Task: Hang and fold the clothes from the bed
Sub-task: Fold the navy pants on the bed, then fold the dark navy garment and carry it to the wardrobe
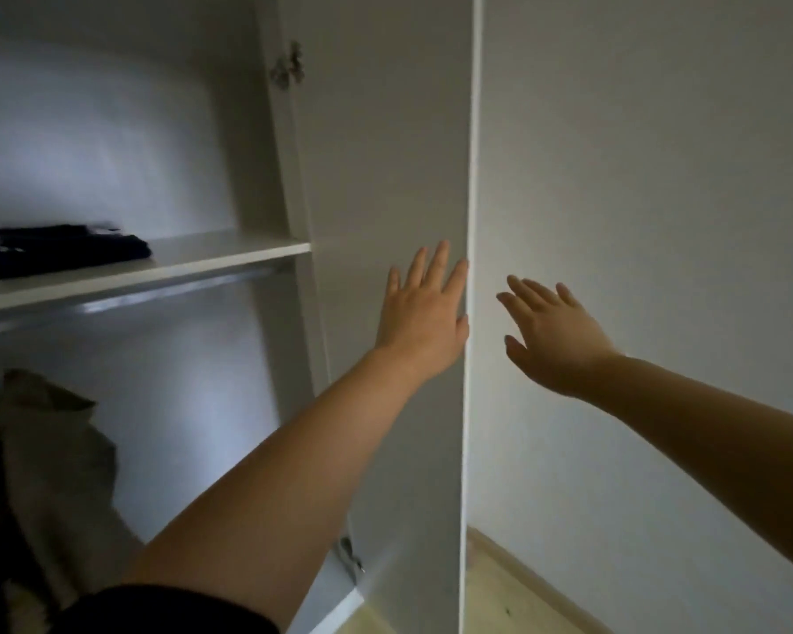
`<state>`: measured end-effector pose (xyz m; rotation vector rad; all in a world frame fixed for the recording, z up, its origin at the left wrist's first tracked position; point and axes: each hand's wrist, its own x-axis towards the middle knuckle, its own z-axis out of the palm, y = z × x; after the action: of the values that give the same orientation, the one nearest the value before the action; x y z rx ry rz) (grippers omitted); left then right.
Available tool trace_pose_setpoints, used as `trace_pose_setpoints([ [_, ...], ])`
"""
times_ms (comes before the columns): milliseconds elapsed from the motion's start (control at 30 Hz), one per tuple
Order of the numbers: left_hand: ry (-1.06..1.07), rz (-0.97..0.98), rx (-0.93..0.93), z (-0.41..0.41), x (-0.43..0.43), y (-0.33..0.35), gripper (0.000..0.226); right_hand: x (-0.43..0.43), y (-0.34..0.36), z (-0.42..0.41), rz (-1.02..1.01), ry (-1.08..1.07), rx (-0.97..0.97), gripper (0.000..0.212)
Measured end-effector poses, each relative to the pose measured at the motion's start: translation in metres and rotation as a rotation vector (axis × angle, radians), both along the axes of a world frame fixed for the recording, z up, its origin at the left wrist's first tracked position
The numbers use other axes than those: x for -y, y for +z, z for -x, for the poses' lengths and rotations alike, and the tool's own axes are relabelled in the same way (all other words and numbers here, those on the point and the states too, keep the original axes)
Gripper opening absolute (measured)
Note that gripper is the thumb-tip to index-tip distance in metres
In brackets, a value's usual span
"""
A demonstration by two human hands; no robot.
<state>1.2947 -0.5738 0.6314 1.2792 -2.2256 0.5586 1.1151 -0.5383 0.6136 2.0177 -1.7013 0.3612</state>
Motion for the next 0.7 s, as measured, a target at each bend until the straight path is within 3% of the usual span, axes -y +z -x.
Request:
trace_pose_setpoints([
  [333,-0.366,-0.122,0.005,0.283,-0.068,-0.059,0.066,-0.145,-0.056,0.249,-0.081,-0.401,0.074,0.06],
  [700,-0.678,-0.275,0.009,0.561,-0.122,-0.115,0.072,-0.242,-0.096,0.497,-0.15,-0.693,0.139,0.061],
])
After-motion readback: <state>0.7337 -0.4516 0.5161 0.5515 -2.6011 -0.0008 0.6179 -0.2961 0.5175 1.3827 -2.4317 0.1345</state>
